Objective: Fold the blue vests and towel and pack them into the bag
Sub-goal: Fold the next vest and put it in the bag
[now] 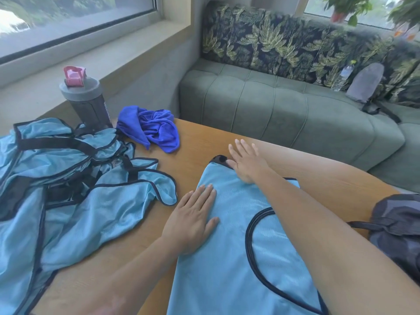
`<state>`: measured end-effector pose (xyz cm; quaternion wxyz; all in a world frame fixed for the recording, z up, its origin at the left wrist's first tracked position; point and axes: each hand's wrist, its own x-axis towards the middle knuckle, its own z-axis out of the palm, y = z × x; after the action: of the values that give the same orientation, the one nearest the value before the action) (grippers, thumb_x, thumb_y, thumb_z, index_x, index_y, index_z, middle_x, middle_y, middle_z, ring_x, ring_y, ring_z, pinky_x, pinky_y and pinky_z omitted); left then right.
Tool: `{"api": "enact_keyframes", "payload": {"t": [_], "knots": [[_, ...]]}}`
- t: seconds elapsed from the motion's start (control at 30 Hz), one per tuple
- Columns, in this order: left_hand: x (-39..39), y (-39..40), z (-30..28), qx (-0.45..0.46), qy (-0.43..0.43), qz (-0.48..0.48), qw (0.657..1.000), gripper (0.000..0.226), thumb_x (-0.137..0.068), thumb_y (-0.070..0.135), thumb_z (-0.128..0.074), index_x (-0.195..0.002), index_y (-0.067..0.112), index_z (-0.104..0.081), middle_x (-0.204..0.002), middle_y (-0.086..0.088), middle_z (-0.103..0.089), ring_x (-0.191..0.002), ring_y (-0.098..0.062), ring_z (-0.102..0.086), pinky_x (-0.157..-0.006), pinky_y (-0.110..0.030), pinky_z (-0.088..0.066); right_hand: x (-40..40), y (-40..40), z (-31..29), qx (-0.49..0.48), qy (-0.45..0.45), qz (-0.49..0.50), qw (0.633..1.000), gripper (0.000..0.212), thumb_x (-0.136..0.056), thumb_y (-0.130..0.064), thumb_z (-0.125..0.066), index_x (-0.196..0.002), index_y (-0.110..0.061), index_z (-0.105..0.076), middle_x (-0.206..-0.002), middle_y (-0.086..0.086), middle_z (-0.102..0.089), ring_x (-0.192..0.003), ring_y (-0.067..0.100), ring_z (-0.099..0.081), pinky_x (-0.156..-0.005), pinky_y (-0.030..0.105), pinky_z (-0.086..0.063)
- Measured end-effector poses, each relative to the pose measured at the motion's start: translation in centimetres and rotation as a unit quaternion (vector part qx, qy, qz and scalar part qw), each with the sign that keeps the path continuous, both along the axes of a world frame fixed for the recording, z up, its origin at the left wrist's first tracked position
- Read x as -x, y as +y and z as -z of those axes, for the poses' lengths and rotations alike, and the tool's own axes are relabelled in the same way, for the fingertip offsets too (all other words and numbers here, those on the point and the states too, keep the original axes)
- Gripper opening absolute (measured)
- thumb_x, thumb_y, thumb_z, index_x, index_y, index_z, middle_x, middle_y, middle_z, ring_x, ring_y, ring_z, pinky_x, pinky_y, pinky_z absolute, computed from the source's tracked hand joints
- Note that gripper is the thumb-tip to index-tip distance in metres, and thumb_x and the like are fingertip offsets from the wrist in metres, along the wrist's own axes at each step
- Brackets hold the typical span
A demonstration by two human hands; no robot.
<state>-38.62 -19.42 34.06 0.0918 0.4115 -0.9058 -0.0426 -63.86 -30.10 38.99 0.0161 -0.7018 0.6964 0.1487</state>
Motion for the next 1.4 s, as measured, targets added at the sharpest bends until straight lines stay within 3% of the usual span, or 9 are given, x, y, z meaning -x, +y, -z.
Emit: {"api": "enact_keyframes", "payload": {"t": [0.17,0.3,0.43,0.63,0.73,0.87,1.0,1.2,1.4], "knots": [[0.1,0.0,-0.2,-0.007,-0.004,-0.002,1.000,0.073,-0.103,0.059,-0.015,-0.164,0.019,-0.009,-0.171,0.004,0.000,-0.158,-0.013,0.003,-0.125,-0.035,-0.001,1.4,4.6,-2.4,0.109,-0.083,0.004,0.991,0.057,-0.109,-0.044,-0.028,-0.160,-0.019,-0.023,-0.168,0.004,-0.018,-0.155,0.024,-0.010,-0.124,0.040,-0.010],[-0.1,0.0,-0.1,-0.004,-0.002,-0.001,1.000,0.071,-0.105,0.058,-0.020,-0.163,0.017,-0.020,-0.170,0.002,-0.011,-0.158,-0.017,-0.009,-0.124,-0.037,-0.006,-0.5,7.0,-2.6,0.212,-0.215,-0.062,0.951,0.032,-0.102,-0.011,-0.048,-0.131,-0.009,-0.062,-0.131,0.005,-0.062,-0.124,0.026,-0.051,-0.103,0.047,-0.044],[-0.1,0.1,0.0,-0.007,-0.001,0.002,1.000,0.071,-0.104,0.057,-0.020,-0.163,0.017,-0.020,-0.170,0.003,-0.014,-0.158,-0.015,-0.007,-0.125,-0.038,-0.010,-4.7,4.8,-3.8,0.134,-0.259,-0.136,0.947,0.038,-0.099,0.000,-0.043,-0.123,-0.014,-0.068,-0.135,-0.001,-0.062,-0.133,0.019,-0.045,-0.111,0.037,-0.035],[-0.1,0.0,-0.1,-0.007,-0.006,0.003,1.000,0.072,-0.104,0.058,-0.016,-0.164,0.019,-0.013,-0.171,0.005,-0.007,-0.158,-0.012,0.002,-0.126,-0.039,-0.009,-8.6,-2.9,-4.1,-0.074,-0.078,-0.183,0.977,0.051,-0.089,0.004,-0.048,-0.107,-0.041,-0.066,-0.125,-0.008,-0.061,-0.127,0.021,-0.049,-0.112,0.039,-0.033],[-0.1,-0.1,-0.1,-0.007,0.001,-0.001,1.000,0.072,-0.104,0.058,-0.017,-0.164,0.019,-0.014,-0.171,0.005,-0.008,-0.158,-0.012,0.001,-0.127,-0.039,-0.010,-6.3,-6.3,-3.0,-0.098,-0.020,-0.162,0.982,0.027,-0.087,-0.020,-0.065,-0.079,-0.045,-0.061,-0.103,-0.015,-0.059,-0.113,0.024,-0.047,-0.104,0.046,-0.041],[-0.2,0.0,-0.1,-0.008,-0.002,0.002,1.000,0.072,-0.104,0.059,-0.017,-0.164,0.019,-0.011,-0.171,0.005,-0.005,-0.158,-0.012,0.003,-0.127,-0.039,-0.010,-5.2,-6.7,-4.2,-0.128,0.021,-0.184,0.974,0.018,-0.094,-0.043,-0.061,-0.076,-0.041,-0.060,-0.099,-0.013,-0.057,-0.109,0.021,-0.042,-0.102,0.045,-0.039],[-0.1,-0.1,0.0,-0.005,-0.001,0.001,1.000,0.071,-0.105,0.059,-0.018,-0.164,0.020,-0.011,-0.171,0.006,-0.005,-0.158,-0.012,0.004,-0.126,-0.039,-0.009,-4.6,-5.8,-6.9,-0.171,-0.133,-0.103,0.971,0.023,-0.089,-0.048,-0.065,-0.083,-0.027,-0.068,-0.096,-0.005,-0.067,-0.096,0.018,-0.057,-0.083,0.037,-0.048],[-0.1,-0.1,0.0,-0.013,0.002,-0.001,1.000,0.071,-0.105,0.059,-0.021,-0.164,0.021,-0.012,-0.171,0.007,-0.006,-0.157,-0.011,0.005,-0.127,-0.039,-0.010,-3.4,-4.8,-6.0,-0.238,-0.410,0.033,0.880,0.018,-0.094,-0.032,-0.070,-0.090,-0.015,-0.067,-0.085,0.001,-0.065,-0.075,0.011,-0.059,-0.073,0.024,-0.052],[0.0,-0.1,-0.2,-0.022,0.003,-0.003,1.000,0.072,-0.104,0.059,-0.021,-0.164,0.023,-0.009,-0.171,0.008,-0.002,-0.157,-0.009,0.008,-0.127,-0.038,-0.006,-1.2,-4.8,-5.1,-0.281,-0.492,0.095,0.819,0.011,-0.097,-0.019,-0.068,-0.106,-0.012,-0.068,-0.087,0.003,-0.057,-0.067,0.009,-0.048,-0.066,0.020,-0.048]]}}
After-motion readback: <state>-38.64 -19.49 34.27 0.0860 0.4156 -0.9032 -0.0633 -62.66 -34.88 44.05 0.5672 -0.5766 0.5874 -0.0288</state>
